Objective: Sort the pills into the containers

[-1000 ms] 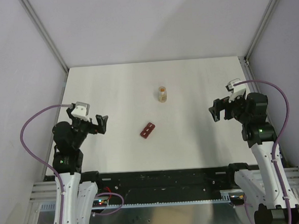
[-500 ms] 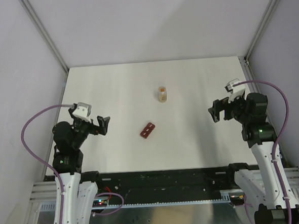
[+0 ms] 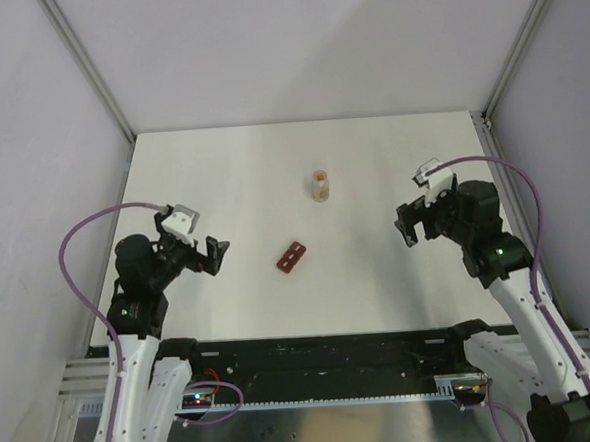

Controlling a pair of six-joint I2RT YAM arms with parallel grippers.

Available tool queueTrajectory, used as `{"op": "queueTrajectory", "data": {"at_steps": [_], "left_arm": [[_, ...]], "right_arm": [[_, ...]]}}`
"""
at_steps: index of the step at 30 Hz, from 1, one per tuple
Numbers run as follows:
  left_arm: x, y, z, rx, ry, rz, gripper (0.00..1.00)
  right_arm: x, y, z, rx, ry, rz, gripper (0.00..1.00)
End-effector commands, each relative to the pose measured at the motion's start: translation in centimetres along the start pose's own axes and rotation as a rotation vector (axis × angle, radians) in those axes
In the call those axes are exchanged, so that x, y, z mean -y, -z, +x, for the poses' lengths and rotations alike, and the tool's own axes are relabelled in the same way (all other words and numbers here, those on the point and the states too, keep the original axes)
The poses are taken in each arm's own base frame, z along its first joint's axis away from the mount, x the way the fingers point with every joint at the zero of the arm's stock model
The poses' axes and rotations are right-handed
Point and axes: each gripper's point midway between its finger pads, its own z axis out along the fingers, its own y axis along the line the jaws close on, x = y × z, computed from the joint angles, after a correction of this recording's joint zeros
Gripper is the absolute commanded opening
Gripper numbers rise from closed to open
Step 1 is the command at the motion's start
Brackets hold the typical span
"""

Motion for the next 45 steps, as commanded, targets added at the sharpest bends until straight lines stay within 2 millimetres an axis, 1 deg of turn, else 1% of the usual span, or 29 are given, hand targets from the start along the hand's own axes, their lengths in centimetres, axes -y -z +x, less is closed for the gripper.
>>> {"op": "queueTrajectory", "data": {"at_steps": [1, 5, 10, 14, 17, 20, 24, 30, 36, 41, 45], "left_arm": [[1.0, -0.6, -0.7, -0.014, -0.081, 0.063, 0.98], [1.9, -1.7, -0.1, -0.057, -0.097, 0.108, 0.98], [3.4, -3.8, 0.6, -0.130, -0.133, 0.169, 0.98], [4.9, -5.6, 1.4, -0.199, -0.133, 0.230, 0.98], [6.1, -7.3, 2.9, -0.277, -0.138, 0.266, 0.98], [7.6, -8.9, 4.5, -0.357, -0.137, 0.305, 0.98], [9.4, -10.4, 6.7, -0.454, -0.110, 0.350, 0.98], [11.4, -12.2, 8.5, -0.551, -0.076, 0.360, 0.98], [12.7, -13.2, 11.0, -0.645, -0.087, 0.350, 0.97], [13.4, -13.8, 12.7, -0.699, -0.123, 0.330, 0.91], [13.4, -13.9, 13.5, -0.723, -0.163, 0.302, 0.87]], "right_arm": [[-0.1, -1.9, -3.8, 0.070, 0.078, -0.005, 1.00], [-1.4, -4.8, -4.8, 0.059, 0.112, -0.052, 1.00], [-2.7, -7.9, -5.2, 0.054, 0.126, -0.091, 1.00], [-3.3, -9.6, -5.4, 0.040, 0.138, -0.107, 1.00], [-3.3, -10.3, -5.5, 0.037, 0.131, -0.102, 1.00], [-3.2, -10.5, -5.2, 0.027, 0.133, -0.097, 1.00], [-2.7, -10.2, -4.6, 0.000, 0.134, -0.077, 1.00], [-1.9, -9.6, -3.6, -0.043, 0.123, -0.062, 1.00], [-1.3, -9.2, -3.1, -0.060, 0.117, -0.050, 1.00], [-1.0, -8.8, -3.2, -0.060, 0.123, -0.038, 1.00], [-0.8, -8.5, -3.1, -0.065, 0.118, -0.034, 1.00]]}}
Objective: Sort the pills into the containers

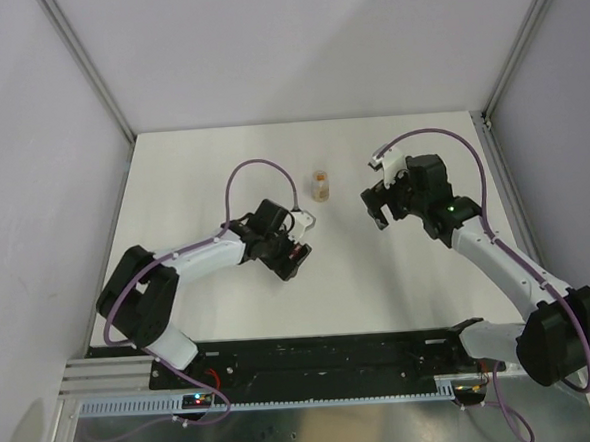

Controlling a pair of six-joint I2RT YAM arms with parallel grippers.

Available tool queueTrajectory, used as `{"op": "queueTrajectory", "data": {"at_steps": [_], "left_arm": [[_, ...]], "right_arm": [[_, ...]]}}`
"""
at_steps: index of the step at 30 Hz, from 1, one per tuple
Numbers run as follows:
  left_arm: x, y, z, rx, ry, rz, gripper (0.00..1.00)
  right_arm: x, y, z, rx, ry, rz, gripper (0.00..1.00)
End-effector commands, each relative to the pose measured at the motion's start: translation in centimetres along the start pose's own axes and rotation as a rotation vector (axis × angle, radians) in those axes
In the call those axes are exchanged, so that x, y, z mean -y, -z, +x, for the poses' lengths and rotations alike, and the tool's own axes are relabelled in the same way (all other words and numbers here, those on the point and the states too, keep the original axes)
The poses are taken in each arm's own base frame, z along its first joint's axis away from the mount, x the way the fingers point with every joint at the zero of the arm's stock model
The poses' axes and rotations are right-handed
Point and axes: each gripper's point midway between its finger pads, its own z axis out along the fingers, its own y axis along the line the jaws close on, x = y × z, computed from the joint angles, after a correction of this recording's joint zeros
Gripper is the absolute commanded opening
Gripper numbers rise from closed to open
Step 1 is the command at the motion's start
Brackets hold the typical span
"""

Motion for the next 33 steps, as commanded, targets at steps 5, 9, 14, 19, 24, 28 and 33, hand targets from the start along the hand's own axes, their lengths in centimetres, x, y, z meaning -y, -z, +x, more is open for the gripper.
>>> {"op": "queueTrajectory", "data": {"at_steps": [5, 9, 14, 19, 24, 28, 33], "left_arm": [[-0.5, -0.4, -1.6, 0.013, -0.022, -0.079, 0.79], [-0.4, -0.7, -1.7, 0.004, -0.029, -0.081, 0.73], [-0.3, -1.1, -1.7, -0.005, -0.031, -0.082, 0.67], [-0.1, -1.3, -1.4, -0.021, -0.033, -0.088, 0.65], [0.2, -1.5, -1.1, -0.036, -0.031, -0.080, 0.61], [0.5, -1.6, -1.1, -0.038, -0.035, -0.062, 0.53], [1.0, -1.1, -1.2, -0.022, -0.071, -0.031, 0.31]], "right_arm": [[1.0, 1.6, -2.6, 0.067, 0.006, 0.028, 1.00], [1.0, 1.8, -2.5, 0.067, 0.004, 0.025, 1.00], [1.0, 2.1, -2.5, 0.068, 0.004, 0.027, 1.00], [1.1, 2.3, -2.6, 0.074, 0.002, 0.027, 1.00], [1.0, 2.4, -2.7, 0.076, 0.003, 0.021, 1.00], [0.9, 2.4, -2.7, 0.078, 0.001, 0.014, 1.00], [0.6, 2.8, -3.1, 0.094, 0.007, -0.002, 1.00]]}}
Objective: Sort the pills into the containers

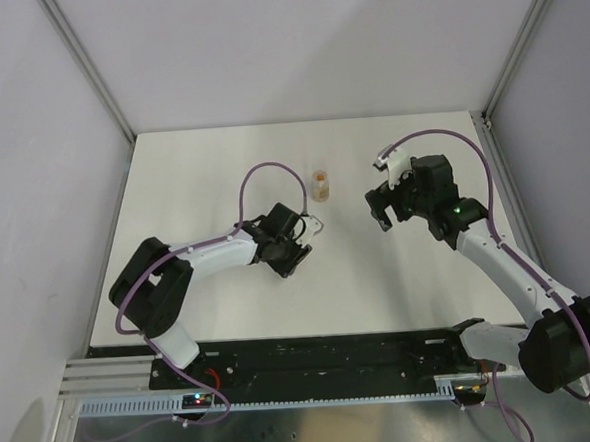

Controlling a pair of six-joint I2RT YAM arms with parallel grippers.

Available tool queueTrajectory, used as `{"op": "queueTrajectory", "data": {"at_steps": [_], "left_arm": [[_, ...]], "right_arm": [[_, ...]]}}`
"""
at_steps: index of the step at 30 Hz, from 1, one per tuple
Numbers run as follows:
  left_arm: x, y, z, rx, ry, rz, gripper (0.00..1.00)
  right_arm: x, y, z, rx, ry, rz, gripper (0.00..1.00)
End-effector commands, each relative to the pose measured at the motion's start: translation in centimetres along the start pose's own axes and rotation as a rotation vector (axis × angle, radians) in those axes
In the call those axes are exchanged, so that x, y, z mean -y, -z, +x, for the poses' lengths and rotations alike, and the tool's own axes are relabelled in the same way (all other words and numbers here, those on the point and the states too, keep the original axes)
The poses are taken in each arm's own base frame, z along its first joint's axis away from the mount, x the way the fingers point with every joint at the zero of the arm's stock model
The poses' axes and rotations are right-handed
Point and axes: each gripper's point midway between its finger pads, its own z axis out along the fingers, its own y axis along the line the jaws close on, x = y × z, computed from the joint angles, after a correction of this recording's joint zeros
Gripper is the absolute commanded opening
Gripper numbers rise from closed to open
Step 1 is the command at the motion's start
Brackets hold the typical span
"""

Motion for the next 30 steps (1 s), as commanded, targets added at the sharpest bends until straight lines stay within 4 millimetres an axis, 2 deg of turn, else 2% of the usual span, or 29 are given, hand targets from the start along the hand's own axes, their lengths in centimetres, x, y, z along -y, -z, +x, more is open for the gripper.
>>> {"op": "queueTrajectory", "data": {"at_steps": [1, 6, 13, 19, 24, 30], "left_arm": [[0.6, 1.2, -2.0, 0.066, -0.039, 0.036, 0.25], [2.1, 3.9, -2.6, 0.108, -0.119, 0.128, 0.10], [5.0, 10.4, -3.7, 0.200, -0.278, 0.291, 0.01], [6.7, 15.3, -4.8, 0.280, -0.358, 0.383, 0.00], [8.0, 17.8, -5.3, 0.325, -0.392, 0.440, 0.00], [9.2, 19.5, -5.8, 0.345, -0.411, 0.482, 0.00]], "right_arm": [[0.2, 1.7, -3.3, 0.102, 0.023, -0.007, 1.00], [-1.9, 2.7, -3.6, 0.126, 0.057, -0.115, 1.00], [-7.1, 4.7, -4.3, 0.201, 0.148, -0.387, 1.00], [-11.7, 7.2, -5.9, 0.263, 0.191, -0.635, 1.00], [-15.3, 8.4, -6.9, 0.279, 0.237, -0.784, 1.00], [-18.0, 9.0, -7.2, 0.259, 0.284, -0.890, 1.00]]}}
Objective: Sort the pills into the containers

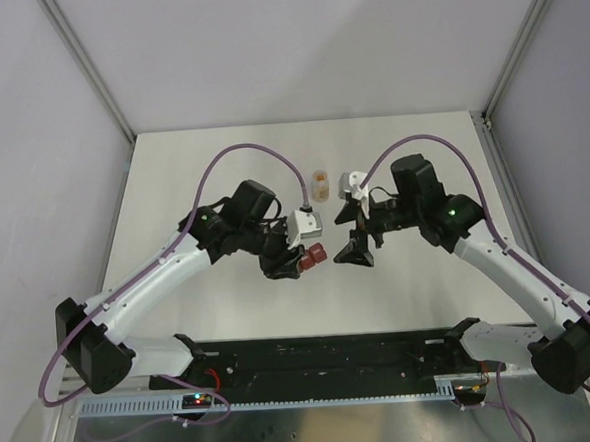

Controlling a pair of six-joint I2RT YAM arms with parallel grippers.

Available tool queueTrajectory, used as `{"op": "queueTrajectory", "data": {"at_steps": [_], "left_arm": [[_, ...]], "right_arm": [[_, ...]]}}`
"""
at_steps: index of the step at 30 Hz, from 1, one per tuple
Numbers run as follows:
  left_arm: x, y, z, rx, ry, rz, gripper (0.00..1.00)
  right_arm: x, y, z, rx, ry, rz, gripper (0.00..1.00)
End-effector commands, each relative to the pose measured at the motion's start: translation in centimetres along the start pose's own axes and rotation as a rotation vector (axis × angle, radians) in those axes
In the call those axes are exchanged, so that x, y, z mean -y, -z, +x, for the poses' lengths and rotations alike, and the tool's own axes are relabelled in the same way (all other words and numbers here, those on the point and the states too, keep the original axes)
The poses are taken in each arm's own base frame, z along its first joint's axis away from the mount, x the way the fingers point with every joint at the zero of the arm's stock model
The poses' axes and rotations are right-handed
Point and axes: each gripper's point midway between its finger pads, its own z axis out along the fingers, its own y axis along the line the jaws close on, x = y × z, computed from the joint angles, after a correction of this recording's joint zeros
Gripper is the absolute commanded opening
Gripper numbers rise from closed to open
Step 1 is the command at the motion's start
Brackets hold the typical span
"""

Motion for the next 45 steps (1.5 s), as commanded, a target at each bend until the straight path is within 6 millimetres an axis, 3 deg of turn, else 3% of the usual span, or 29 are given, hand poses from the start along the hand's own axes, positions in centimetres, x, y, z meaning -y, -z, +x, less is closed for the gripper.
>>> {"op": "queueTrajectory", "data": {"at_steps": [1, 12, 20, 27, 36, 45], "left_arm": [[2.0, 1.6, -2.2, 0.058, -0.056, 0.058, 0.00], [3.3, 2.3, -3.0, 0.083, -0.080, 0.076, 0.00], [3.7, 2.3, -3.2, 0.082, -0.092, 0.074, 0.00], [4.0, 2.4, -3.6, 0.086, -0.087, 0.076, 0.00], [4.1, 2.6, -3.8, 0.092, -0.089, 0.073, 0.00], [3.0, 2.1, -2.8, 0.043, -0.104, -0.002, 0.00]], "right_arm": [[-2.0, -0.7, -1.6, 0.012, 0.045, -0.109, 1.00], [-3.6, -2.4, -1.3, -0.002, 0.047, -0.208, 0.95], [-3.5, -3.2, -1.3, -0.007, 0.033, -0.240, 0.89], [-3.5, -3.4, -1.4, -0.011, 0.026, -0.257, 0.75], [-3.9, -3.7, -0.7, -0.033, 0.005, -0.286, 0.66], [-3.7, -3.5, -1.4, -0.004, -0.046, -0.303, 0.38]]}}
